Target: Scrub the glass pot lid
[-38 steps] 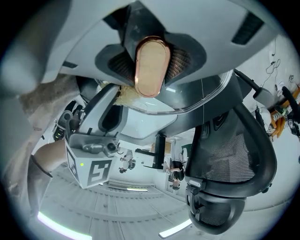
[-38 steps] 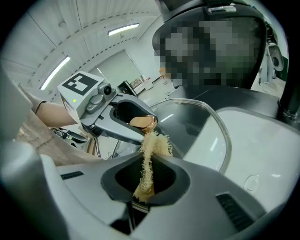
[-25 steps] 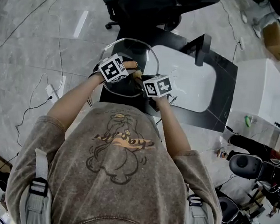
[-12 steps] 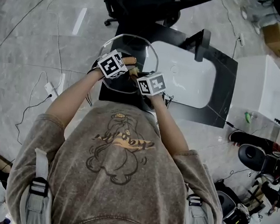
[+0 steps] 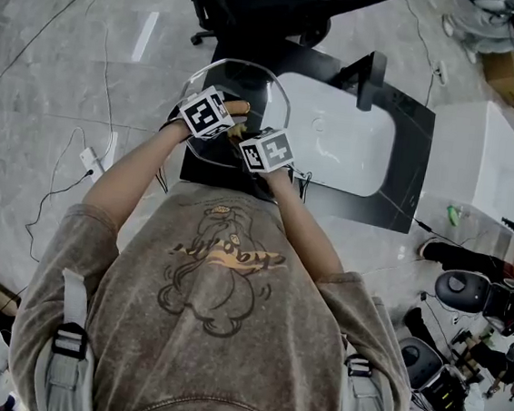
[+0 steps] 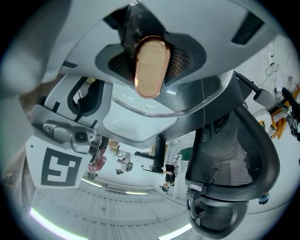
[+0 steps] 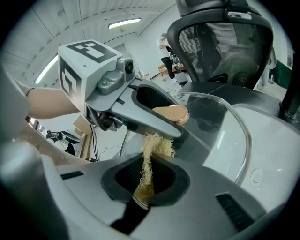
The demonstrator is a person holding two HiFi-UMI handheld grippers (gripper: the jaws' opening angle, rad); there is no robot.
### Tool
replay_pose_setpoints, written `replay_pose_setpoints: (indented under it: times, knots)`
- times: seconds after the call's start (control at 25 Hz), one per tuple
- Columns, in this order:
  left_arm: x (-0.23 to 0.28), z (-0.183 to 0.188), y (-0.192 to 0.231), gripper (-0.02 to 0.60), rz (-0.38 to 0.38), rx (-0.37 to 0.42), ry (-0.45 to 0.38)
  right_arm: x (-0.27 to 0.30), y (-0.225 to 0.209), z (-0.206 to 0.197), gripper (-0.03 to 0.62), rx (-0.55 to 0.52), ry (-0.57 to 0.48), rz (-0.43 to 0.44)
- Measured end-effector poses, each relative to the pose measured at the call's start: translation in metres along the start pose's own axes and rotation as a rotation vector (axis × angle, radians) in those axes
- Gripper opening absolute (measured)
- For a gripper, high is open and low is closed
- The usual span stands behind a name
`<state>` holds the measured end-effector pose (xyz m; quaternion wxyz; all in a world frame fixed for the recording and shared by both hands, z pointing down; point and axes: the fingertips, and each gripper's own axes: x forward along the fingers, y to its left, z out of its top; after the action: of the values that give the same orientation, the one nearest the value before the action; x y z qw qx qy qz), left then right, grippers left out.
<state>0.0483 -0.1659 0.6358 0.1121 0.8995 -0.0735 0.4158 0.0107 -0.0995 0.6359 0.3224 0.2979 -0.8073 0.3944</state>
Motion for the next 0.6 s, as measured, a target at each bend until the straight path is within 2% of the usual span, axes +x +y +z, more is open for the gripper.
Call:
replay_pose_setpoints:
  times: [0.6]
  knots:
    - [0.002,0.003,-0.001,0.202,-0.007,-0.004,-0.017,0.023,0.023,0.017,0.038,-0.006,-0.038,0.044]
